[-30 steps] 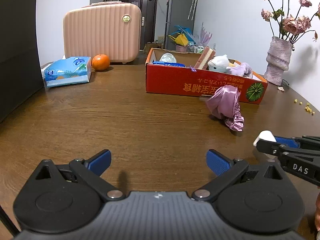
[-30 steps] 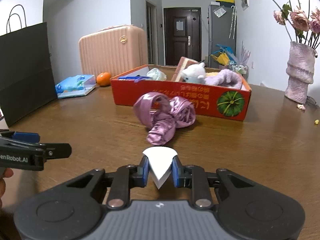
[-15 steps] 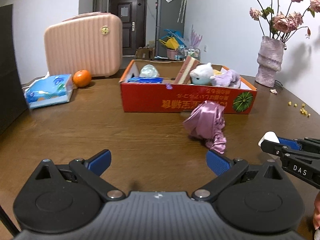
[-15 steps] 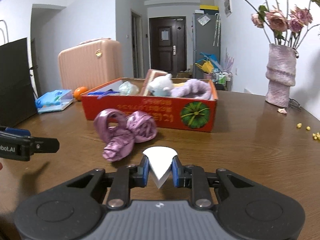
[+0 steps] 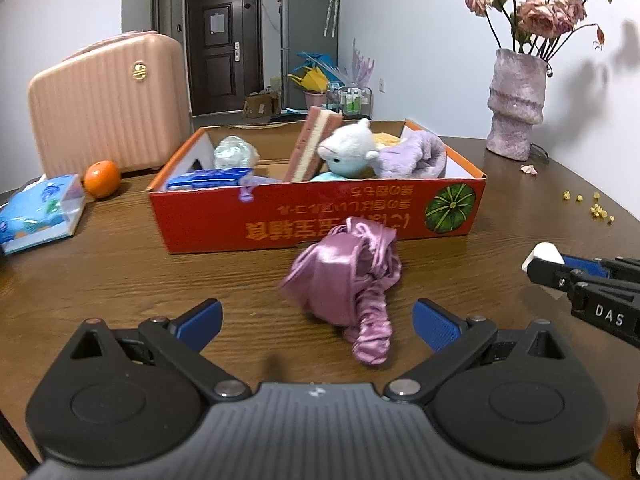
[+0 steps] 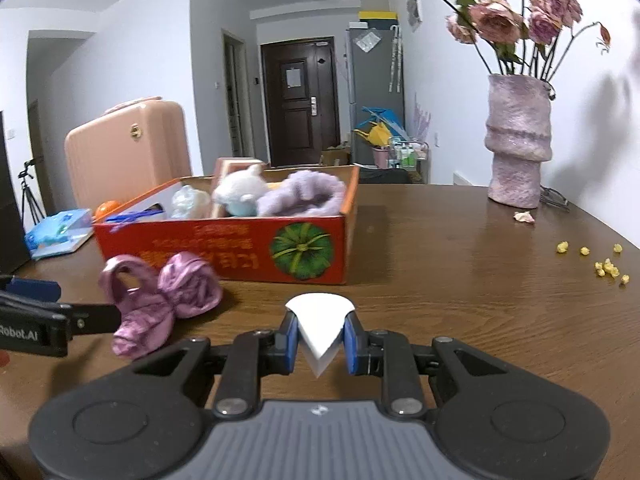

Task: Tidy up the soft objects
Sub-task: 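Grip the pink satin scrunchie with the left gripper while the right gripper holds the white tissue, then carry the pink scrunchie and white tissue with both tools over the box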

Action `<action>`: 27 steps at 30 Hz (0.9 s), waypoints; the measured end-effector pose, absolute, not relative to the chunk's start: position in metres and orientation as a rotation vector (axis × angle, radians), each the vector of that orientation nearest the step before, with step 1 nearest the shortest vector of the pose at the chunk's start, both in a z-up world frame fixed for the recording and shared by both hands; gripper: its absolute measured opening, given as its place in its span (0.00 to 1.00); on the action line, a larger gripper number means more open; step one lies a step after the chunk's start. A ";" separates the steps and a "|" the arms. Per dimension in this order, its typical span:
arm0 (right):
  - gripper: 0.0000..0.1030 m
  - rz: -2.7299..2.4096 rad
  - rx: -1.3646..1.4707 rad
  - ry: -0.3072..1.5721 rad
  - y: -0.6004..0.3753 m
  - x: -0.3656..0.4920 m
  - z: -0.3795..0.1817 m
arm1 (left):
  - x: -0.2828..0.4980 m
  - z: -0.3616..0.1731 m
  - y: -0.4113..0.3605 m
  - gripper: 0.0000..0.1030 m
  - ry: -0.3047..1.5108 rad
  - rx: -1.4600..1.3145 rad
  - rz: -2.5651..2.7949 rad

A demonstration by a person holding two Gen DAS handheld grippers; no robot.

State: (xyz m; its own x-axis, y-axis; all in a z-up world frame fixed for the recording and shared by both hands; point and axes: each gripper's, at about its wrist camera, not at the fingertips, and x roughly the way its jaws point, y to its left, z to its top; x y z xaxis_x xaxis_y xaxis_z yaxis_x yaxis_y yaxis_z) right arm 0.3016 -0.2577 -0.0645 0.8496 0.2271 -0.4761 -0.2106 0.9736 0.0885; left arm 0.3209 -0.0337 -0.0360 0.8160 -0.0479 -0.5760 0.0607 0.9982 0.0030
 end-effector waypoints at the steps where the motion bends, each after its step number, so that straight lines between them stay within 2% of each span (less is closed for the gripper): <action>1: 0.22 0.226 0.036 0.505 -0.261 0.305 -0.065 | 0.325 -0.037 -0.037 1.00 0.616 0.023 -0.061; 18: 0.23 0.174 0.074 0.537 -0.286 0.339 -0.072 | 0.389 -0.062 -0.064 1.00 0.666 0.091 -0.055; 21: 0.23 0.176 0.067 0.536 -0.284 0.339 -0.072 | 0.396 -0.065 -0.065 0.89 0.665 0.104 -0.060; 23: 0.23 0.178 0.066 0.532 -0.284 0.339 -0.072 | 0.400 -0.066 -0.067 0.73 0.667 0.110 -0.075; 27: 0.23 0.182 0.069 0.529 -0.284 0.337 -0.071 | 0.403 -0.070 -0.067 0.62 0.693 0.100 -0.128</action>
